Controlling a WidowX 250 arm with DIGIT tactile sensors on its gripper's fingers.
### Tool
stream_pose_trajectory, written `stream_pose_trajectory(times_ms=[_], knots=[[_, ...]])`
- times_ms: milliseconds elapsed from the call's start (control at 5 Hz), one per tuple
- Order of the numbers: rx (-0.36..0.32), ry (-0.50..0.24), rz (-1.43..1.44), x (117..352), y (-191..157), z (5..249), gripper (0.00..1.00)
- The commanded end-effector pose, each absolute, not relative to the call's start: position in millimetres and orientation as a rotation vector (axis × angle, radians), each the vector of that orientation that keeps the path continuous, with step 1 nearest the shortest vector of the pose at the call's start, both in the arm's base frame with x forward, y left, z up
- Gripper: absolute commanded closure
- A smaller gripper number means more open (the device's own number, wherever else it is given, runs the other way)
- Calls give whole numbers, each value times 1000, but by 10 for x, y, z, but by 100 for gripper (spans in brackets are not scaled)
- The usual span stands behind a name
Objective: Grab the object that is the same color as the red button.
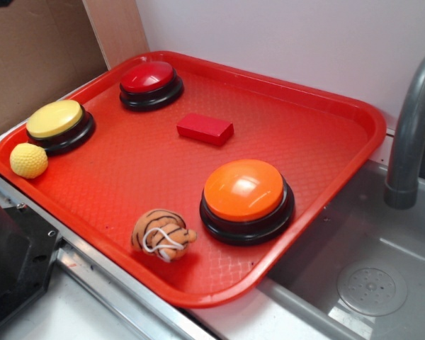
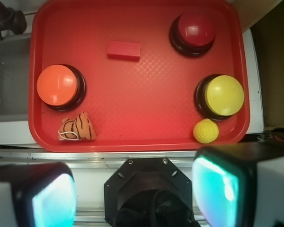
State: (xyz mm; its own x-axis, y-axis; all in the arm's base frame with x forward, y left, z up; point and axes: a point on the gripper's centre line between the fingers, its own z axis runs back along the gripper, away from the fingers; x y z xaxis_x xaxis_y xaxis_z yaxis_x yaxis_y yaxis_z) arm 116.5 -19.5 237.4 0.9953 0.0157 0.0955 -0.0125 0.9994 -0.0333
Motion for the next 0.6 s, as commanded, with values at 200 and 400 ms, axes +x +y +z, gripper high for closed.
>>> stream_pose_trajectory(times_ms=[200, 400], knots=[[-33, -96, 14, 1165, -195, 2374, 0], [-27, -139, -1, 1664, -23, 2537, 0]])
